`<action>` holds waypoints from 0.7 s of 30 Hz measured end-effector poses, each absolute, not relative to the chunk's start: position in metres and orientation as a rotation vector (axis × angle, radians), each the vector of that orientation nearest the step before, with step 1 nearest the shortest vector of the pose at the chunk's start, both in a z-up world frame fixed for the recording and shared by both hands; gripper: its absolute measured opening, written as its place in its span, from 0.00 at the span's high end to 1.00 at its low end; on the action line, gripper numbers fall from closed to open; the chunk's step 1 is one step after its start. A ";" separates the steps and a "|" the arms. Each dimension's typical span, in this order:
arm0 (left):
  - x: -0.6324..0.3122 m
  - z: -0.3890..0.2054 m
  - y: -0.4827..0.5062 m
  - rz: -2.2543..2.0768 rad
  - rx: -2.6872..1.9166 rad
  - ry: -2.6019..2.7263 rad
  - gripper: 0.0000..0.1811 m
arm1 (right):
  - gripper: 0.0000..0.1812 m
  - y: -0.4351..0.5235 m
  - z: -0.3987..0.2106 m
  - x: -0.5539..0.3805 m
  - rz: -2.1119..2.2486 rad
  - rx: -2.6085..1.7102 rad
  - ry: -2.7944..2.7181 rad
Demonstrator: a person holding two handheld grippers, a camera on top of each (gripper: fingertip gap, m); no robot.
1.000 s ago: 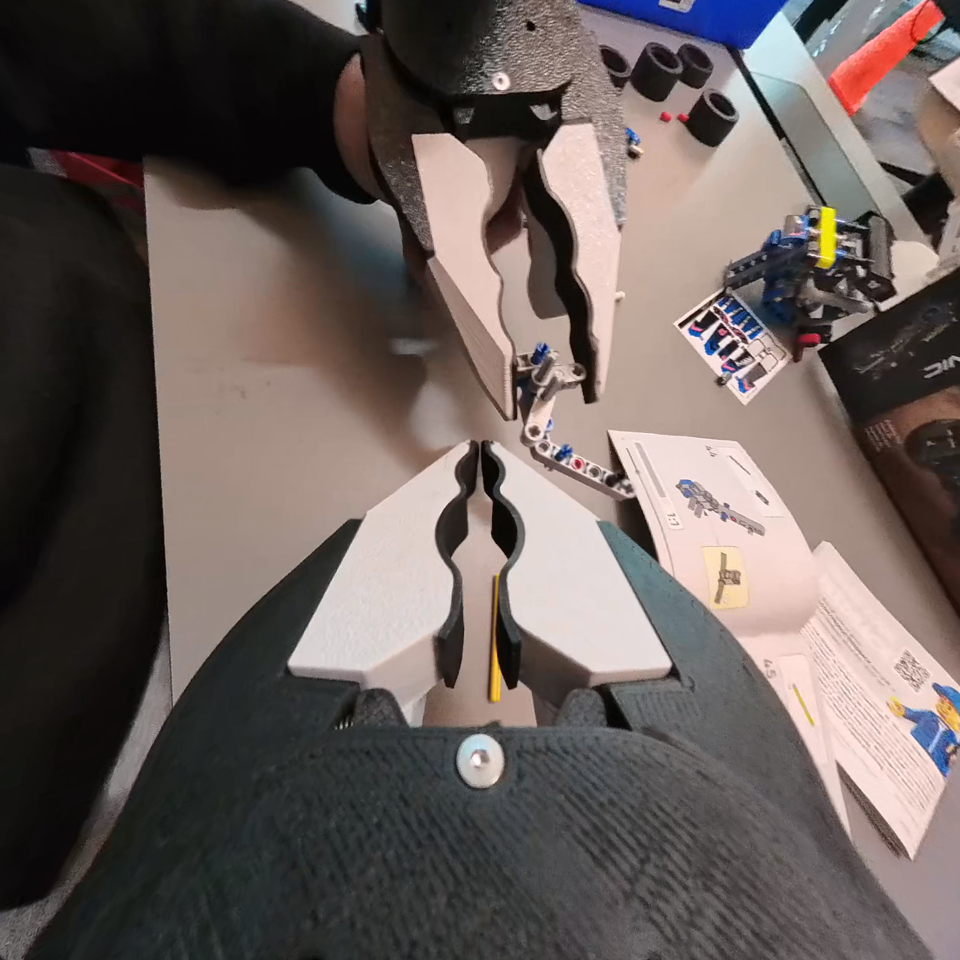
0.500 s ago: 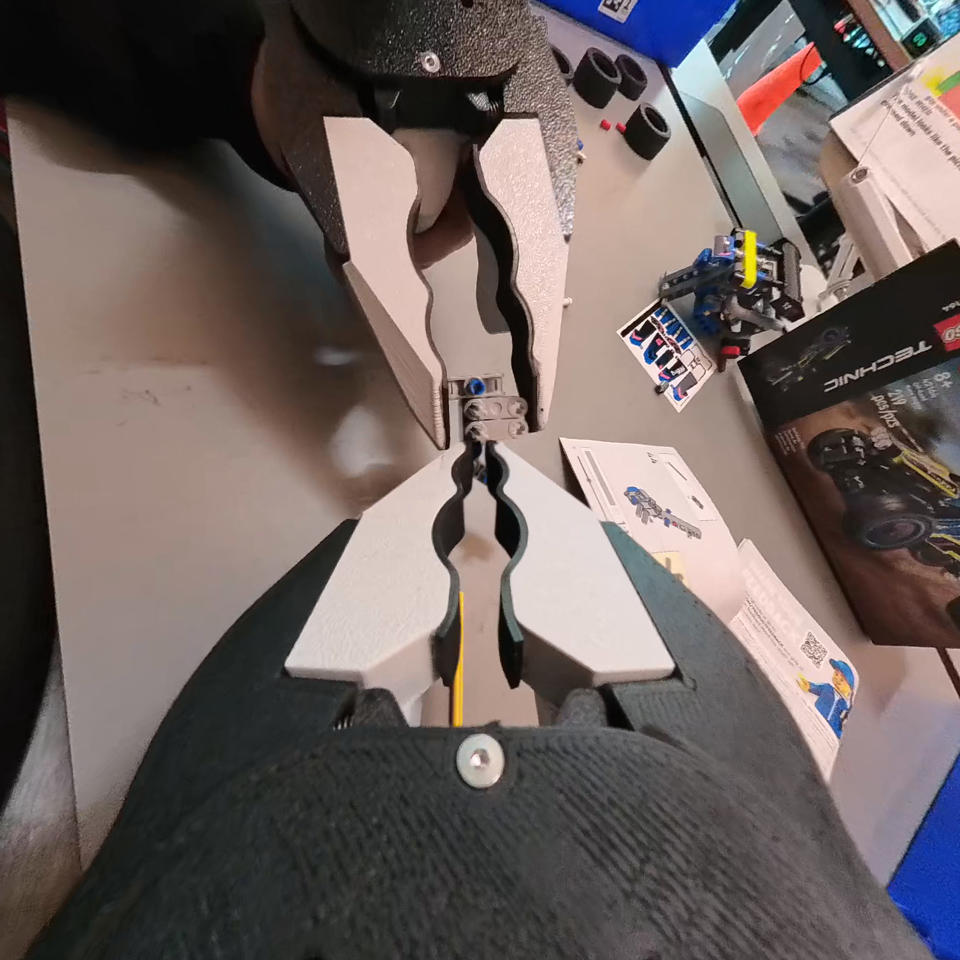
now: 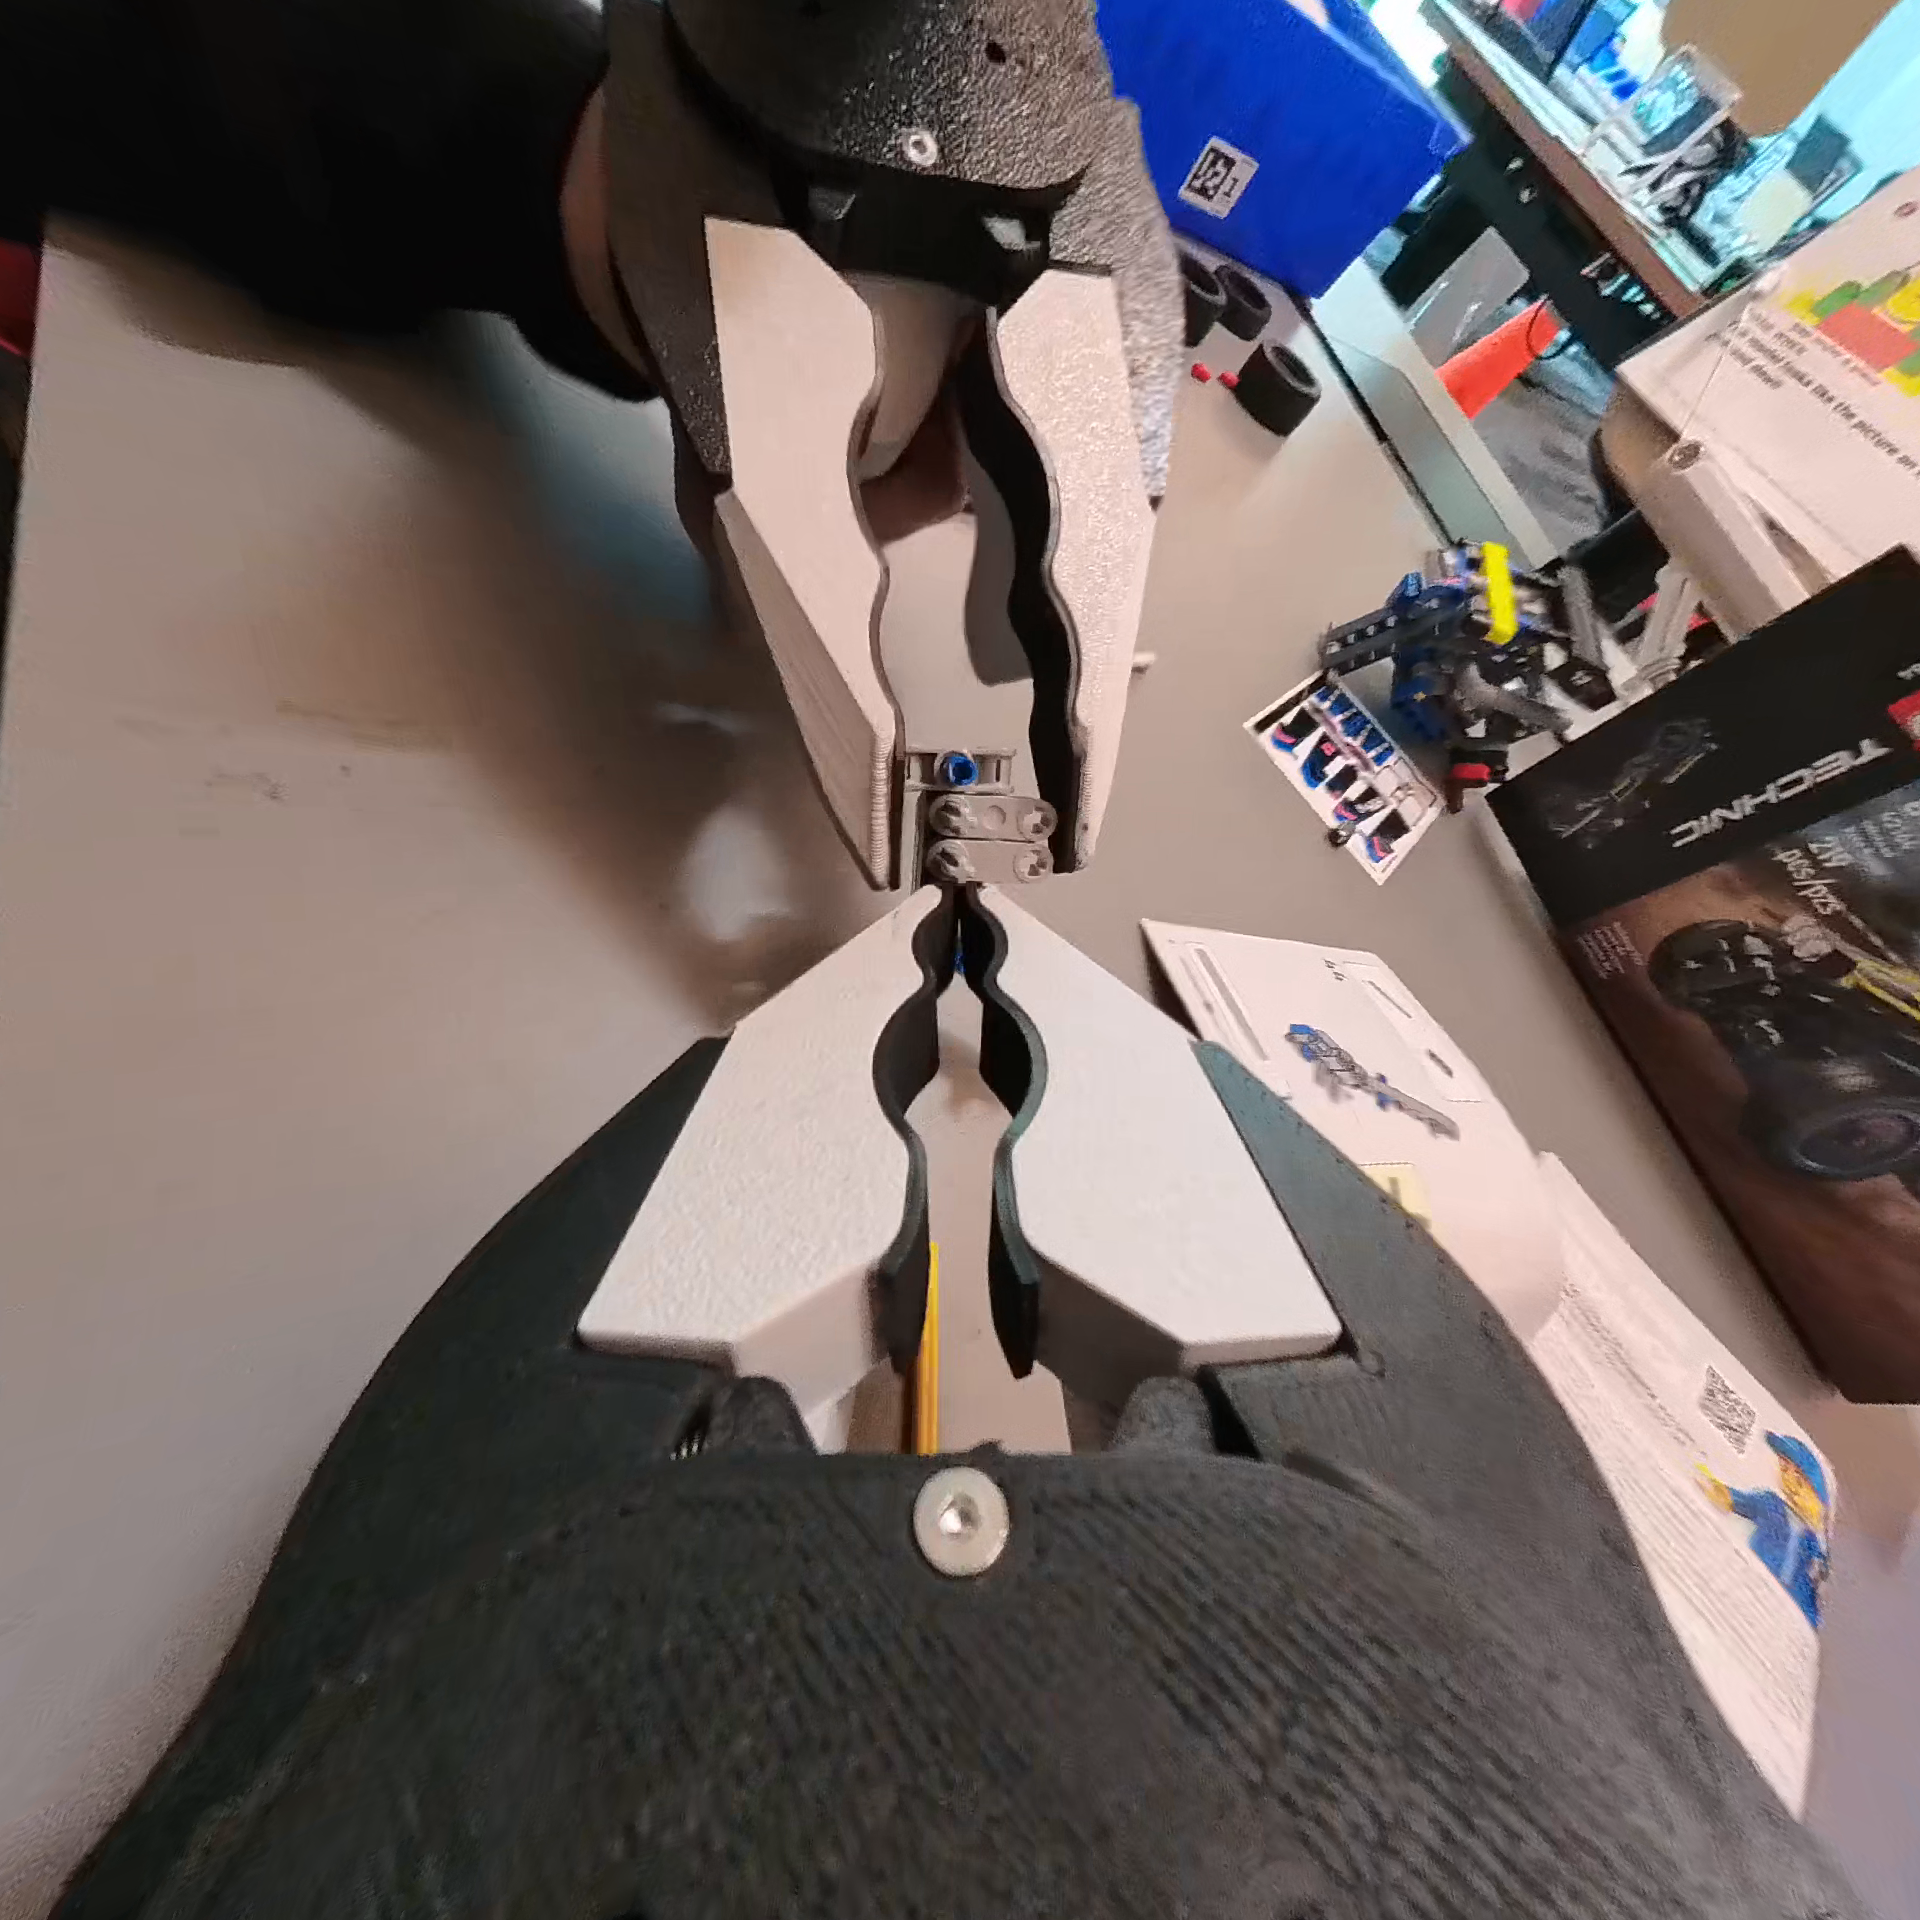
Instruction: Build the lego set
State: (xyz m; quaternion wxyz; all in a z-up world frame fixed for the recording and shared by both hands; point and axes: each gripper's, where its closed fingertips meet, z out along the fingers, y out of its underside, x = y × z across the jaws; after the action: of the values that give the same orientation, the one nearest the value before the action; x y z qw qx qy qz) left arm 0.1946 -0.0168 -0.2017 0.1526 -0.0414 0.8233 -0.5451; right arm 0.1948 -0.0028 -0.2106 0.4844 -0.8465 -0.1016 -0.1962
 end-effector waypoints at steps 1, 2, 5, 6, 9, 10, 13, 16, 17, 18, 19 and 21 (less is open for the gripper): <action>0.193 -0.207 -0.016 -1.528 -0.098 2.393 0.84 | 1.00 -0.002 -0.216 0.192 -0.451 -2.080 -0.261; 0.192 -0.212 -0.015 -1.489 -0.077 2.424 0.84 | 1.00 -0.002 -0.221 0.190 -0.436 -2.098 -0.270; 0.193 -0.221 -0.013 -1.397 -0.053 2.455 0.85 | 1.00 0.001 -0.228 0.190 -0.447 -2.113 -0.277; 0.193 -0.221 -0.012 -1.399 -0.056 2.452 0.85 | 1.00 0.002 -0.229 0.191 -0.440 -2.109 -0.269; 0.194 -0.221 -0.009 -1.408 -0.066 2.466 0.85 | 0.99 0.004 -0.228 0.192 -0.420 -2.091 -0.226; 0.194 -0.221 -0.008 -1.408 -0.066 2.468 0.85 | 0.95 0.004 -0.229 0.193 -0.425 -2.096 -0.219; 0.197 -0.227 -0.002 -1.361 -0.087 2.492 0.88 | 0.87 0.001 -0.240 0.195 -0.431 -2.171 -0.230; 0.198 -0.227 -0.002 -1.355 -0.084 2.492 0.88 | 0.94 0.005 -0.239 0.198 -0.451 -2.164 -0.216; 0.199 -0.227 -0.002 -1.353 -0.098 2.491 0.88 | 0.94 0.006 -0.239 0.200 -0.458 -2.167 -0.209; 0.201 -0.227 -0.001 -1.350 -0.118 2.491 0.88 | 0.94 0.007 -0.240 0.203 -0.469 -2.170 -0.204; 0.202 -0.228 -0.001 -1.351 -0.133 2.495 0.88 | 0.93 0.008 -0.240 0.204 -0.475 -2.171 -0.211; 0.201 -0.229 0.000 -1.365 -0.168 2.524 0.88 | 0.91 0.010 -0.243 0.201 -0.477 -2.179 -0.260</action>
State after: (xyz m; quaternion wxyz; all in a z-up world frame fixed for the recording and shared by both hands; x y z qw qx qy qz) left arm 0.2011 -0.0004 -0.2285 0.1331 -0.0580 0.8704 -0.4705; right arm 0.2014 0.0103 -0.2433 0.4333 -0.8745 -0.1043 -0.1913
